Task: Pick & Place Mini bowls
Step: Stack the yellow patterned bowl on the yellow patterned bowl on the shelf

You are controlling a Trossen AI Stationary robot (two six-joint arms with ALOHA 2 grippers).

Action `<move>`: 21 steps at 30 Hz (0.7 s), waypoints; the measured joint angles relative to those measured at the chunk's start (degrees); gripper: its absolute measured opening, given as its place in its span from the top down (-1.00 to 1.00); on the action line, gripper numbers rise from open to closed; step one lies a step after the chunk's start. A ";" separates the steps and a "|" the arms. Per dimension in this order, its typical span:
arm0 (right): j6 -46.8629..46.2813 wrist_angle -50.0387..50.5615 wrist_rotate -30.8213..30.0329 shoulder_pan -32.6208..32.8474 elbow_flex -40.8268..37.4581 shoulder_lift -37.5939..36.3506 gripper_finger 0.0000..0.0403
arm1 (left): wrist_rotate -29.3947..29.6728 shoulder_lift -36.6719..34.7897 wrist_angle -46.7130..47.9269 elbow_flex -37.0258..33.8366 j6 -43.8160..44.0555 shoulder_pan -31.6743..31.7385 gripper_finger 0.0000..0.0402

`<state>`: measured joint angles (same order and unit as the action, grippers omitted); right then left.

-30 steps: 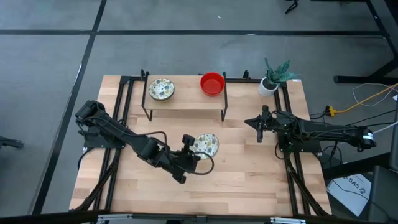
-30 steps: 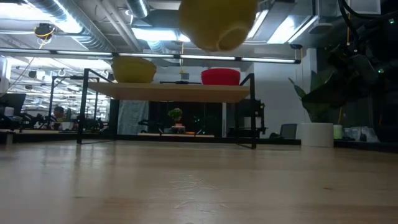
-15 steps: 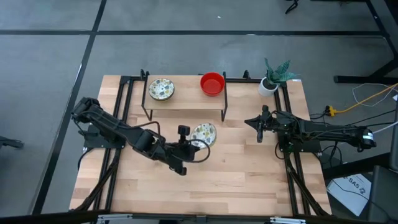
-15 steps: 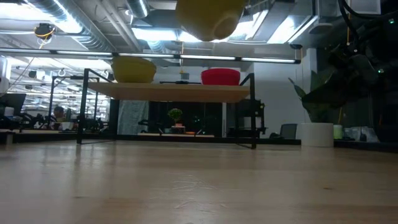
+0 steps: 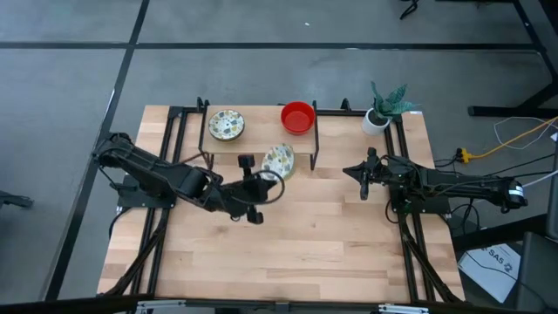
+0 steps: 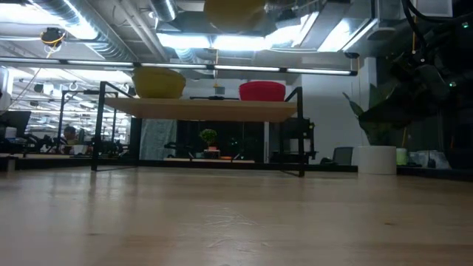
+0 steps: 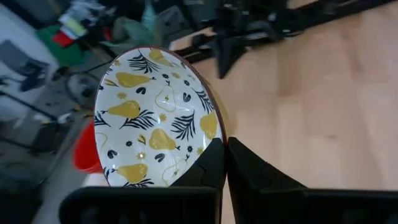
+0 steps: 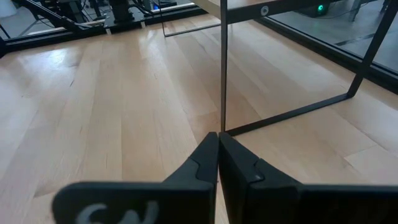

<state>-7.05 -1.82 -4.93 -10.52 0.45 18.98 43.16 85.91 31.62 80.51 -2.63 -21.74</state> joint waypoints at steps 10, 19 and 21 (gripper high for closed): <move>0.00 0.00 0.00 -0.02 0.00 0.00 0.93 | 13.27 -5.26 3.80 0.00 -0.34 1.38 0.98; 0.00 0.02 0.00 0.00 0.00 0.02 0.93 | 25.00 -8.22 10.13 0.02 4.00 1.38 0.98; 0.00 0.00 0.00 -0.02 0.00 0.00 0.93 | 27.70 -8.63 11.92 0.02 5.48 1.38 0.98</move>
<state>-7.05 -1.83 -4.93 -10.54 0.45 18.99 70.86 77.28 43.54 80.53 2.84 -20.36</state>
